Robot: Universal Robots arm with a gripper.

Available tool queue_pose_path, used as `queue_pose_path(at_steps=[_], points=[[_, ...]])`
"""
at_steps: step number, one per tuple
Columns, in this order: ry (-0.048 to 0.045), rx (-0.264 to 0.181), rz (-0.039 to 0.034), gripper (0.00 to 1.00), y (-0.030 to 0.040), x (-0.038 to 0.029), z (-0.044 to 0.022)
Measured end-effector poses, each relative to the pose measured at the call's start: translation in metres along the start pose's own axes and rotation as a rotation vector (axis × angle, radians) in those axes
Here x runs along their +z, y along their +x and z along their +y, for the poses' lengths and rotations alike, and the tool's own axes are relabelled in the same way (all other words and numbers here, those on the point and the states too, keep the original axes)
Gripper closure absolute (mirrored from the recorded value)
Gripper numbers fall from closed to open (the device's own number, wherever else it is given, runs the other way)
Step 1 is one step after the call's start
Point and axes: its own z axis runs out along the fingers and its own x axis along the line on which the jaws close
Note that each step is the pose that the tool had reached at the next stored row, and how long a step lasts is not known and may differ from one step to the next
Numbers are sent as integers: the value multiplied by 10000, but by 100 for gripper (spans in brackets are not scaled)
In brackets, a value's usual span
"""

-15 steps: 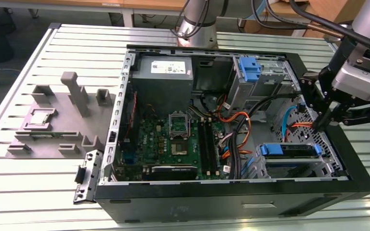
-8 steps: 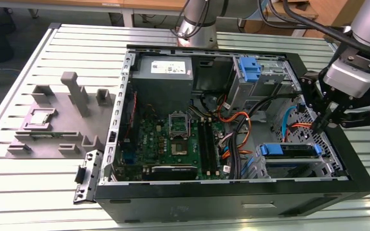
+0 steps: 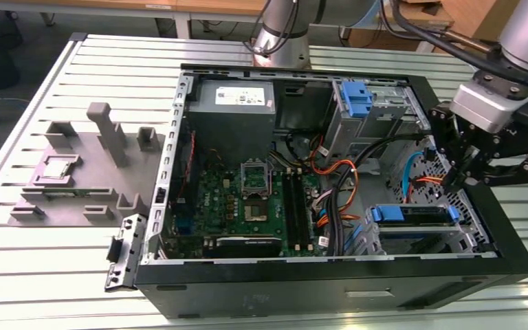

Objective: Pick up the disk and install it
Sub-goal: 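Insert the first disk wire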

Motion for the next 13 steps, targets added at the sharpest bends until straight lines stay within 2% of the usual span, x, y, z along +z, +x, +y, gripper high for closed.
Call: queue_pose_path(at_steps=[4,6,13], points=[[1,173,19,83,-44,-5,72],[-12,308,27,83,-51,-2,83],[-157,1557,93,83,-55,38,85]])
